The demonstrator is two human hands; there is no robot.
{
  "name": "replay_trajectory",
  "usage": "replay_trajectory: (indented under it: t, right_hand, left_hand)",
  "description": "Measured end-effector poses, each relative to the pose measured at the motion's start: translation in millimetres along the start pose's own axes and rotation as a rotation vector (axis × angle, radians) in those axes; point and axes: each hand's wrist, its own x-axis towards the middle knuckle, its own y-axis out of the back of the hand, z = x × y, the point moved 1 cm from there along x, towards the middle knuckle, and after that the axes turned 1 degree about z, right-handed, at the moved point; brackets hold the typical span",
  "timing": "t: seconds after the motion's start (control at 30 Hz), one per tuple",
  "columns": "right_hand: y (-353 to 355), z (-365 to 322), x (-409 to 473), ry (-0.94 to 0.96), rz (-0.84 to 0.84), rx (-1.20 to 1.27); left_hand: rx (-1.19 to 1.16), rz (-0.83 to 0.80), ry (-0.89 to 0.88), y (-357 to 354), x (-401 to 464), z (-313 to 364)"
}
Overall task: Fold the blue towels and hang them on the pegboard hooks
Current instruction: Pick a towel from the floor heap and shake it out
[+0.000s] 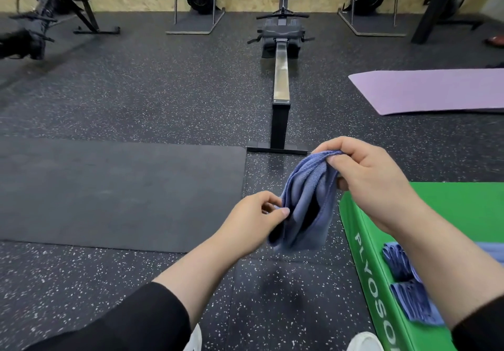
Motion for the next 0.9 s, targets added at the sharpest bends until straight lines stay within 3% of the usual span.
replay_trajectory:
  t: [0.13, 0.27, 0.4, 0.57, 0.7, 0.9]
  right_hand:
    - [2.7, -6.6, -3.6, -0.007, 0.003, 0.082]
    - [11.1, -9.3, -5.3, -0.014, 0.044, 0.161]
    - [27.1, -2.2, -7.5, -0.012, 0.101, 0.139]
    - [45.9, 7.6, -12.4, -0.020, 0.137, -0.048]
    - [61.1, 14.6, -16.5, -0.035, 0.115, -0.452]
    - [63.0, 12.7, -29.3, 0.014, 0.155, -0.564]
  left_hand:
    - [0.130, -0.029, 0.012, -1.9, 0.8, -2.5]
    - [0.323, 0.041, 0.034, 2.7, 3.7, -13.8]
    - [0.272, 0.054, 0.006, 22.9, 1.4, -22.1]
    - [0.227, 0.160, -0.087, 54.2, -13.7, -21.0]
    - [0.252, 0.280, -0.144, 78.5, -28.9, -18.5]
    - [0.172, 0.352, -0.191, 111.5, -56.1, 1.8]
